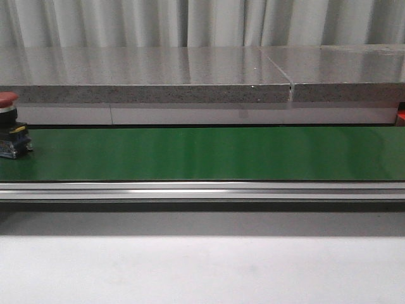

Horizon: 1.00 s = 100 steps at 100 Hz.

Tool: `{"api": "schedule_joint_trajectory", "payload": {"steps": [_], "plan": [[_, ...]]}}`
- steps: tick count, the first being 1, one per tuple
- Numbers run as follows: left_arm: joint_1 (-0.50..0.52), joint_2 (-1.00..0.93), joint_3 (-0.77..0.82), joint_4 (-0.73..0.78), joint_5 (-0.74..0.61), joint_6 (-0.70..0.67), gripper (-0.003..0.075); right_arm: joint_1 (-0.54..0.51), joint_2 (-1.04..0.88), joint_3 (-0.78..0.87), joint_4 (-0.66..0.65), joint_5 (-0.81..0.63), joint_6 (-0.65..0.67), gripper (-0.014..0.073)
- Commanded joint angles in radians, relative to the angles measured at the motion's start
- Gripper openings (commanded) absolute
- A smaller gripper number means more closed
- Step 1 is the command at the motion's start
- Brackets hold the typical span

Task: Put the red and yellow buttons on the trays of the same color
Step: 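Grasp a yellow push-button from the table with the left gripper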

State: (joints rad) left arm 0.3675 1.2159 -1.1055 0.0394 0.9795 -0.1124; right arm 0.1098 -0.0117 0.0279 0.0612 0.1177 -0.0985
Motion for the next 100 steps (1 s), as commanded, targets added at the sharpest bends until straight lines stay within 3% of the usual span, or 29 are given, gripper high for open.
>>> {"api": "schedule_joint_trajectory", "payload": {"steps": [1,17,31,52,100], "plan": [[0.082,-0.068,0.05,0.014,-0.098,-0.061,0.0662,0.002,-0.018,-0.015,-0.008,-0.081,-0.002,0.0099],[0.2,-0.101,0.168,0.015,-0.166,-0.091,0.0662,0.002,-0.018,-0.015,-0.008,-0.081,-0.002,0.0099],[0.24,-0.096,0.252,0.023,-0.241,-0.136,0.0662,0.002,-0.018,-0.015,-0.008,-0.081,-0.002,0.0099],[0.271,-0.088,0.296,0.095,-0.308,-0.222,0.0662,0.002,-0.018,-0.015,-0.008,-0.081,-0.002,0.0099],[0.271,0.15,0.29,0.098,-0.425,-0.248,0.0662,0.002,-0.018,-0.015,-0.008,-0.081,-0.002,0.0099]]}}
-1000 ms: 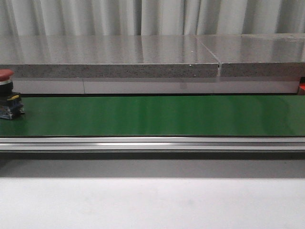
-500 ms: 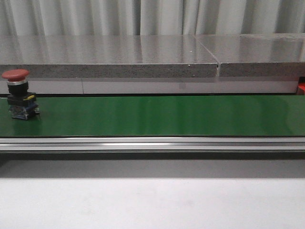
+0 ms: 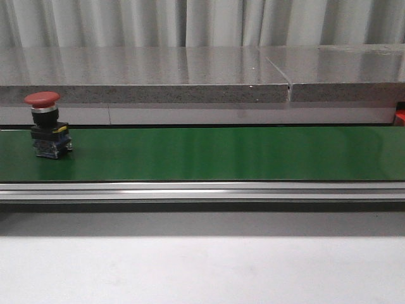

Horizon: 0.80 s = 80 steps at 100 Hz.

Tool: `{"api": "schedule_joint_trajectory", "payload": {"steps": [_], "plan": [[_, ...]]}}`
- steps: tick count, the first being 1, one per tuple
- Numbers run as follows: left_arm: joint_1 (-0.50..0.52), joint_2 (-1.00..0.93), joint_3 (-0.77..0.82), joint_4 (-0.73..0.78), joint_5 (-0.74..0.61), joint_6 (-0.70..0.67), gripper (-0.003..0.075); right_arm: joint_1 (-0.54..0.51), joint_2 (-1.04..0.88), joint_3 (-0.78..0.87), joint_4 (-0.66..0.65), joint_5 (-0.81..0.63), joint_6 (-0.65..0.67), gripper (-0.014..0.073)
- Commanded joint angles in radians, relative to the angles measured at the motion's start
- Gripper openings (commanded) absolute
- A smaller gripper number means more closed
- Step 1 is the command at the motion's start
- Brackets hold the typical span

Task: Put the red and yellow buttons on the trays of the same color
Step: 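Grasp a yellow push-button from the table with the left gripper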

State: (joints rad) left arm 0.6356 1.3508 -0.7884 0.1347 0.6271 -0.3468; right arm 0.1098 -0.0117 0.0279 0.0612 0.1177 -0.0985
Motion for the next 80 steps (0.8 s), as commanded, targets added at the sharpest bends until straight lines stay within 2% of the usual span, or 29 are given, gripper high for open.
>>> {"api": "schedule_joint_trajectory", "payload": {"steps": [1,52,66,80], "plan": [[0.003,0.018,-0.027,0.003,-0.074,-0.014,0.0662,0.002,-0.018,-0.015,-0.008,-0.081,-0.002,0.0099],[0.003,0.147,-0.035,-0.016,-0.165,-0.031,0.0646,0.002,-0.018,-0.015,-0.008,-0.081,-0.002,0.0099],[0.003,0.171,-0.035,-0.03,-0.166,-0.031,0.0539,0.002,-0.018,-0.015,-0.008,-0.081,-0.002,0.0099],[0.001,0.178,-0.035,-0.038,-0.164,-0.031,0.0351,0.002,-0.018,-0.015,-0.008,-0.081,-0.002,0.0099]]}}
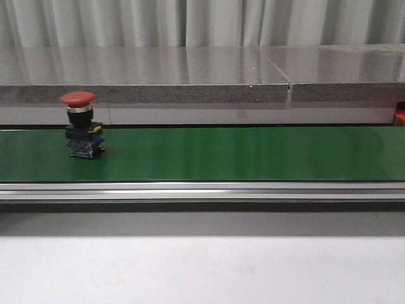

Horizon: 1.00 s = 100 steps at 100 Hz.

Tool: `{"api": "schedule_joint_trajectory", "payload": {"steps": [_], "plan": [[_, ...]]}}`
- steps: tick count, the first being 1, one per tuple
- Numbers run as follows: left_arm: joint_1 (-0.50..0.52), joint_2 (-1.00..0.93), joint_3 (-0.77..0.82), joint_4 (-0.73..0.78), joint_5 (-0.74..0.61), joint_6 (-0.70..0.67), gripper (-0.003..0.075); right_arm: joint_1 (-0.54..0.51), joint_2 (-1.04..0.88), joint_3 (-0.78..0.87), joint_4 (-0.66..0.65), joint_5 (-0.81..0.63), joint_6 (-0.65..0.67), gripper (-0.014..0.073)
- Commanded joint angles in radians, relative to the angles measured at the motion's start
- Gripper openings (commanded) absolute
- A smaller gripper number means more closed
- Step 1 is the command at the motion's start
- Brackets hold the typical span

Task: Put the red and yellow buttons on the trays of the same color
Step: 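Grasp a yellow push-button from the table with the left gripper, then set the yellow button on the belt and open the left gripper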

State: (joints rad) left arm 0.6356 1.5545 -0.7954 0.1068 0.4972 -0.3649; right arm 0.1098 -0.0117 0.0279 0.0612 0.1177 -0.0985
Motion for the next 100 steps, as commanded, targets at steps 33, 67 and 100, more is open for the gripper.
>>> {"api": "schedule_joint_trajectory", "payload": {"steps": [33,67,100], "plan": [[0.001,-0.105,-0.066,-0.014,0.033,-0.013,-0.0019,0.002,-0.018,-0.015,-0.008,-0.081,-0.002,0.0099],[-0.024,-0.409,-0.072,-0.01,0.057,0.016,-0.0019,0.002,-0.018,-0.015,-0.008,-0.081,-0.002,0.0099],[-0.257,-0.468,-0.199,-0.01,0.198,0.107,-0.0019,0.002,-0.018,-0.015,-0.008,-0.081,-0.002,0.0099]]}}
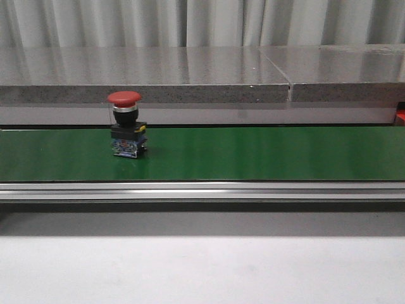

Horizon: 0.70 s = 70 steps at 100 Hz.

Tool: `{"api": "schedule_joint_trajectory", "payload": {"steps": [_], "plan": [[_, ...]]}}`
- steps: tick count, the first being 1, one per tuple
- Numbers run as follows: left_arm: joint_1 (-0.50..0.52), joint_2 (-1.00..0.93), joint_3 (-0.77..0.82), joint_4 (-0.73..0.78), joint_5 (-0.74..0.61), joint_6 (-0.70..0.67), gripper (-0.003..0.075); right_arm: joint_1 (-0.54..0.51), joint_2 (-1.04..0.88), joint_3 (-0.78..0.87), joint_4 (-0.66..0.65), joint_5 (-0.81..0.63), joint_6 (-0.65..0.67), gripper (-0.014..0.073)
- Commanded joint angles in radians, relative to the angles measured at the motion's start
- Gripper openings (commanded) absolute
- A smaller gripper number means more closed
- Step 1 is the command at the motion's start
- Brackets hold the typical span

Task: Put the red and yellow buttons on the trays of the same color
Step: 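Set the yellow button on the belt and open the left gripper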

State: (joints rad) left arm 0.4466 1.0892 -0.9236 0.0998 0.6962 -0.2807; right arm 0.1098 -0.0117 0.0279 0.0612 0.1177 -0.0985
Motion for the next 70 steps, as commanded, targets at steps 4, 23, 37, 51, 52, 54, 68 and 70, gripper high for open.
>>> {"api": "schedule_joint_trajectory", "payload": {"steps": [4,23,37,51,52,54,68,70], "plan": [[-0.104,0.009,-0.09,-0.004,0.015,0.038,-0.0019,0.002,-0.018,-0.015,-0.008,-0.081,-0.002,0.0099],[-0.246,0.092,-0.16,-0.004,0.059,0.065,-0.0019,0.002,-0.018,-0.015,-0.008,-0.081,-0.002,0.0099],[-0.322,0.184,-0.214,-0.004,0.087,0.064,-0.0019,0.002,-0.018,-0.015,-0.008,-0.081,-0.002,0.0099],[-0.377,0.275,-0.265,-0.004,0.114,0.072,-0.0019,0.002,-0.018,-0.015,-0.008,-0.081,-0.002,0.0099],[-0.379,0.279,-0.268,-0.004,0.114,0.072,-0.0019,0.002,-0.018,-0.015,-0.008,-0.081,-0.002,0.0099],[-0.386,0.291,-0.271,-0.004,0.114,0.078,-0.0019,0.002,-0.018,-0.015,-0.008,-0.081,-0.002,0.0099],[-0.415,0.364,-0.299,-0.004,0.116,0.089,-0.0019,0.002,-0.018,-0.015,-0.008,-0.081,-0.002,0.0099],[-0.42,0.373,-0.302,-0.004,0.116,0.089,-0.0019,0.002,-0.018,-0.015,-0.008,-0.081,-0.002,0.0099]]}}
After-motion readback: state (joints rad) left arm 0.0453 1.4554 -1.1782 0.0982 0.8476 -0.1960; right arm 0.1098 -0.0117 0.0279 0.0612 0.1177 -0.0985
